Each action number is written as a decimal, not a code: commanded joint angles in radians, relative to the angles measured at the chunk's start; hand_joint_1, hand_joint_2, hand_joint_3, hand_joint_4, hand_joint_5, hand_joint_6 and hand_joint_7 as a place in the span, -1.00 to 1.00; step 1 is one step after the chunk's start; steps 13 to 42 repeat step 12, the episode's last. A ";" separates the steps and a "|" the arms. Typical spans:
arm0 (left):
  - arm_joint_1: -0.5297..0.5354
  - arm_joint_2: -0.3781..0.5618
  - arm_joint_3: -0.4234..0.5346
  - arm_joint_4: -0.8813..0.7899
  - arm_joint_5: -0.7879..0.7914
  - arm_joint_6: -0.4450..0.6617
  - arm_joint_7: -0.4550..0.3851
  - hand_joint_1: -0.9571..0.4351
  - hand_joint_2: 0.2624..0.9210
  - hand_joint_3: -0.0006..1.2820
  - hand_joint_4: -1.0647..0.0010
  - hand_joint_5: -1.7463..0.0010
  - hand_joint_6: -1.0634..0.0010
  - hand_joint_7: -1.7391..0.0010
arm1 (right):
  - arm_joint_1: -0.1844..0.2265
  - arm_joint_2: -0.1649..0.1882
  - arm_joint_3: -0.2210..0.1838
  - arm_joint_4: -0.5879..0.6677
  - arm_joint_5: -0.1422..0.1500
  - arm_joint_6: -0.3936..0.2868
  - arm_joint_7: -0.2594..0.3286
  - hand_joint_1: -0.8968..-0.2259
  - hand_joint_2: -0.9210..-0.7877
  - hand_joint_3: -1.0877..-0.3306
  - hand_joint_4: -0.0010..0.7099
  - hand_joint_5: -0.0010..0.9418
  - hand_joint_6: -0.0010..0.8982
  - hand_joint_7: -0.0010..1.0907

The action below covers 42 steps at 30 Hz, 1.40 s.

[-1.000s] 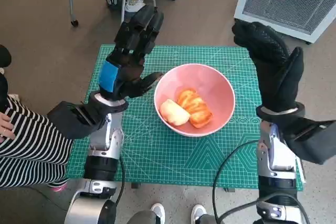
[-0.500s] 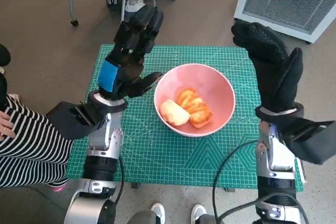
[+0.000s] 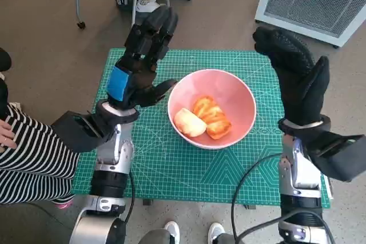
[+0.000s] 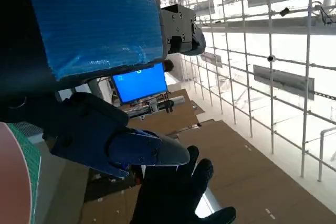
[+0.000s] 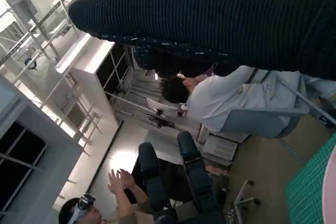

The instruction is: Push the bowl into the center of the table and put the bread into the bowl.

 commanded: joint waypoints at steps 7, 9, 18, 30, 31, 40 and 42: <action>0.023 0.005 -0.014 -0.041 0.019 0.011 0.014 -0.30 1.00 -0.66 0.77 0.99 1.00 0.47 | 0.030 0.004 -0.001 -0.006 0.003 0.003 0.008 -0.26 -1.00 0.09 -0.56 -0.99 -0.80 -0.22; 0.024 0.005 -0.014 -0.043 0.019 0.012 0.014 -0.29 1.00 -0.66 0.77 0.99 1.00 0.47 | 0.032 0.004 -0.001 -0.006 0.003 0.003 0.007 -0.26 -1.00 0.09 -0.56 -0.99 -0.80 -0.22; 0.026 0.006 -0.013 -0.042 0.019 0.012 0.014 -0.29 1.00 -0.66 0.77 0.99 1.00 0.47 | 0.036 0.004 -0.002 -0.007 0.003 0.001 0.008 -0.26 -1.00 0.09 -0.56 -0.99 -0.80 -0.22; 0.026 0.006 -0.013 -0.042 0.019 0.012 0.014 -0.29 1.00 -0.66 0.77 0.99 1.00 0.47 | 0.036 0.004 -0.002 -0.007 0.003 0.001 0.008 -0.26 -1.00 0.09 -0.56 -0.99 -0.80 -0.22; 0.026 0.006 -0.013 -0.042 0.019 0.012 0.014 -0.29 1.00 -0.66 0.77 0.99 1.00 0.47 | 0.036 0.004 -0.002 -0.007 0.003 0.001 0.008 -0.26 -1.00 0.09 -0.56 -0.99 -0.80 -0.22; 0.026 0.006 -0.013 -0.042 0.019 0.012 0.014 -0.29 1.00 -0.66 0.77 0.99 1.00 0.47 | 0.036 0.004 -0.002 -0.007 0.003 0.001 0.008 -0.26 -1.00 0.09 -0.56 -0.99 -0.80 -0.22; 0.026 0.006 -0.013 -0.042 0.019 0.012 0.014 -0.29 1.00 -0.66 0.77 0.99 1.00 0.47 | 0.036 0.004 -0.002 -0.007 0.003 0.001 0.008 -0.26 -1.00 0.09 -0.56 -0.99 -0.80 -0.22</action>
